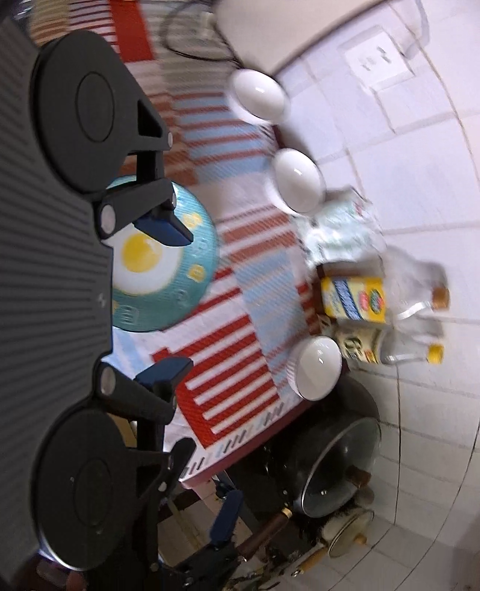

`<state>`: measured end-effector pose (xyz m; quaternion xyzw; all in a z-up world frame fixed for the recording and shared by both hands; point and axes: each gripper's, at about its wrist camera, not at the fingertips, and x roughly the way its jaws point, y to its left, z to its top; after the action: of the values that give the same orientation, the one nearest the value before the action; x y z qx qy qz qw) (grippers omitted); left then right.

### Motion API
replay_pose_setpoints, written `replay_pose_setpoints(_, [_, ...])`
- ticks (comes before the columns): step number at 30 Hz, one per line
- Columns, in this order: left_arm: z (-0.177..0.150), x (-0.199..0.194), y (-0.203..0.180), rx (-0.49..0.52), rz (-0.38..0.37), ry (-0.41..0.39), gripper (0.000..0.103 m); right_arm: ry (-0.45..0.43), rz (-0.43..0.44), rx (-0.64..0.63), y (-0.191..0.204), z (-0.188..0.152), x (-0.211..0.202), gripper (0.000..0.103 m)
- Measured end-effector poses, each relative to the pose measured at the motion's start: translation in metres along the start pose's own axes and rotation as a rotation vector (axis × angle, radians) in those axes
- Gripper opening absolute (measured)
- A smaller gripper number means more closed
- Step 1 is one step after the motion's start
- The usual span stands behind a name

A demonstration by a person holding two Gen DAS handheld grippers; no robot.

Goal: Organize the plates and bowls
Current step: 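Move the right gripper to the white bowl beside the bottles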

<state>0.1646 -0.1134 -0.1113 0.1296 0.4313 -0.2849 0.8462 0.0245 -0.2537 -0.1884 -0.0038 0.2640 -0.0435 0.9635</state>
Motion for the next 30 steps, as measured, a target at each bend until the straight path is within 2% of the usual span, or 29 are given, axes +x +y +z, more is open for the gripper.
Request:
replay_pose_setpoints(1, [0.007, 0.005, -0.001, 0.011, -0.004, -0.007, 0.066, -0.010, -0.014, -0.005, -0.001, 0.003, 0.004, 0.088])
replay_pose_setpoints(2, [0.013, 0.009, -0.002, 0.019, -0.011, -0.014, 0.066, -0.023, -0.030, -0.009, -0.003, 0.006, 0.008, 0.090])
replay_pose_setpoints(4, [0.026, 0.019, -0.003, 0.036, -0.033, -0.028, 0.069, -0.048, -0.055, -0.013, -0.007, 0.011, 0.017, 0.091])
replay_pose_setpoints(9, [0.060, 0.050, -0.007, 0.058, -0.066, -0.056, 0.076, -0.042, -0.090, 0.010, -0.023, 0.019, 0.052, 0.092])
replay_pose_setpoints(11, [0.072, 0.065, -0.009, 0.067, -0.080, -0.067, 0.081, -0.046, -0.102, 0.023, -0.029, 0.018, 0.067, 0.098])
replay_pose_setpoints(13, [0.081, 0.081, -0.012, 0.064, -0.100, -0.096, 0.091, -0.059, -0.106, 0.024, -0.035, 0.015, 0.083, 0.101])
replay_pose_setpoints(16, [0.093, 0.114, -0.016, 0.043, -0.117, -0.135, 0.094, -0.048, -0.133, 0.029, -0.045, 0.006, 0.115, 0.103])
replay_pose_setpoints(24, [0.114, 0.211, -0.026, 0.013, -0.133, -0.084, 0.094, 0.035, -0.161, 0.121, -0.076, -0.020, 0.199, 0.103])
replay_pose_setpoints(30, [0.127, 0.265, -0.029, 0.020, -0.132, -0.046, 0.086, 0.067, -0.184, 0.142, -0.086, -0.029, 0.240, 0.103])
